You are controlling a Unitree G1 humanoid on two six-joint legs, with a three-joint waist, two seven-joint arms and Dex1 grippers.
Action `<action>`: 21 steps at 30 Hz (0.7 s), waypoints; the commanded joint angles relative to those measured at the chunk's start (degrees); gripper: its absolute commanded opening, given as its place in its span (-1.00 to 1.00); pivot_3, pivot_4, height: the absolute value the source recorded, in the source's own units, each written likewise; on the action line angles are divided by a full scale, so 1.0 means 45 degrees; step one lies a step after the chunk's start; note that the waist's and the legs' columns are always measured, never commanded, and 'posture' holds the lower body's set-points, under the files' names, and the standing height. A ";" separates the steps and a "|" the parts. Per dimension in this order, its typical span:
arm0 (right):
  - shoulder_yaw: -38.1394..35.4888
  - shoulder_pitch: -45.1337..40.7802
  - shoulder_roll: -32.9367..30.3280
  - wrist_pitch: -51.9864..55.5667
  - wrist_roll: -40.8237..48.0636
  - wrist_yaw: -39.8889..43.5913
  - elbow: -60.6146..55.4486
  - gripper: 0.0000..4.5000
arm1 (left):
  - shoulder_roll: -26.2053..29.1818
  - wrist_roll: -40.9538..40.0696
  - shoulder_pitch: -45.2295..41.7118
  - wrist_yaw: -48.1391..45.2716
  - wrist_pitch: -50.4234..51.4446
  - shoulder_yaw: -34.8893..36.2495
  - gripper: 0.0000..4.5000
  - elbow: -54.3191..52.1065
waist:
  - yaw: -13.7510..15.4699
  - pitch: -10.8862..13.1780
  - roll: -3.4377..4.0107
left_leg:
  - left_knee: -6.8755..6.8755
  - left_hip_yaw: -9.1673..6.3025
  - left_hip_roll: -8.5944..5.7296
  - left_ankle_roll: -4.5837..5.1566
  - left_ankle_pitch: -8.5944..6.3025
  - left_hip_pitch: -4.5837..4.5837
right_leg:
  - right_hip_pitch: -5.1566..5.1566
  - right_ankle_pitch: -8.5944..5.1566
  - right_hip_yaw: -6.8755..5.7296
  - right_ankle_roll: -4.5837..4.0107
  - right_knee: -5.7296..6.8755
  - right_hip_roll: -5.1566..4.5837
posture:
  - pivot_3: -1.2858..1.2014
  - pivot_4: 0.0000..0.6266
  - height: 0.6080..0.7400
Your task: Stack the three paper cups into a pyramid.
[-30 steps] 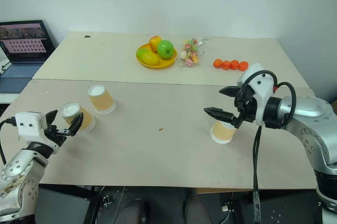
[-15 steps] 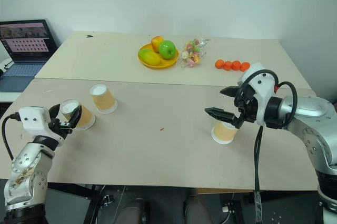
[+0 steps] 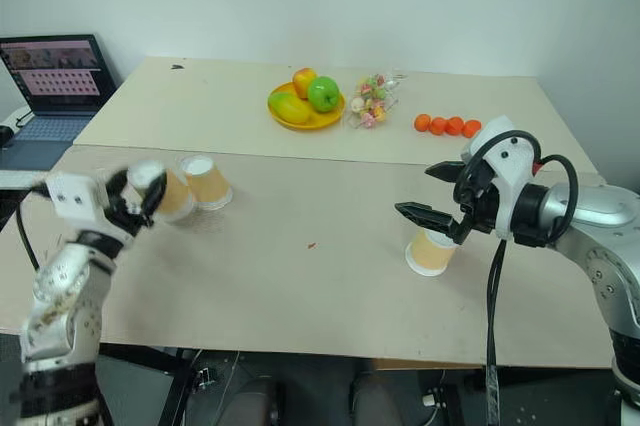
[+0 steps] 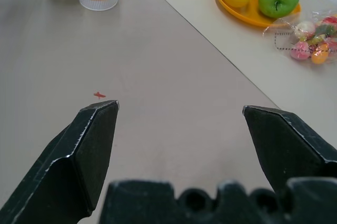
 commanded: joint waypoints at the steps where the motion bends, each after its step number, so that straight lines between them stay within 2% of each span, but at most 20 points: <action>1: -0.0646 -0.0065 -0.0088 0.0003 0.0198 -0.0159 -0.0324 1.00 | 0.0792 0.0066 -0.2171 0.0605 0.0101 0.0408 0.10 -0.0268 | -0.0014 -0.0002 0.0004 | -0.0003 0.0009 -0.0011 0.0000 -0.0001 0.0007 | 0.0007 -0.0002 0.0009 0.0004 -0.0004 -0.0015 | 0.03 -0.52 0.91; 7: -0.0685 -0.0008 0.0121 0.0003 0.0216 -0.0505 -0.0422 1.00 | 0.1335 0.0272 -0.5785 0.1074 0.0499 -0.0183 0.10 0.0564 | -0.0013 0.0002 -0.0004 | -0.0002 -0.0003 -0.0017 0.0000 0.0000 -0.0024 | -0.0006 0.0007 -0.0001 0.0019 -0.0020 -0.0017 | 0.03 -0.52 0.91; 10: -0.0806 0.0124 0.0229 0.0007 0.0231 -0.0765 -0.0570 1.00 | 0.0940 -0.1001 -0.7038 -0.0504 0.1470 -0.1334 0.10 0.0492 | -0.0015 0.0002 -0.0004 | 0.0002 -0.0008 -0.0018 0.0000 0.0000 -0.0029 | -0.0005 0.0008 -0.0005 0.0020 -0.0014 -0.0016 | 0.03 -0.52 0.91; 13: -0.0799 0.0152 0.0293 0.0030 0.0262 -0.0948 -0.0695 1.00 | 0.0688 -0.1739 -0.7300 -0.1519 0.2085 -0.1944 0.10 0.0326 | -0.0013 -0.0002 0.0004 | 0.0001 -0.0006 -0.0029 0.0000 0.0000 -0.0025 | 0.0003 0.0006 -0.0003 0.0024 -0.0017 -0.0023 | 0.03 -0.52 0.91; 15: -0.0950 0.0281 0.0496 0.0101 0.0373 -0.1313 -0.0988 1.00 | 0.0371 -0.1766 -0.7123 -0.2654 0.2124 -0.3279 0.10 0.0051 | -0.0028 -0.0001 0.0001 | -0.0001 -0.0006 -0.0024 0.0000 0.0000 -0.0030 | -0.0010 0.0006 -0.0002 0.0023 -0.0012 -0.0019 | 0.03 -0.52 0.91; 21: -0.2061 0.0633 0.1066 0.0855 0.1456 -0.2571 -0.2257 1.00 | 0.0079 -0.1664 -0.6386 -0.5691 0.2132 -0.5637 0.10 0.0794 | -0.0108 -0.0001 0.0006 | -0.0002 -0.0004 -0.0021 0.0001 0.0000 -0.0031 | -0.0017 0.0006 0.0005 0.0021 -0.0008 -0.0012 | 0.03 -0.52 0.91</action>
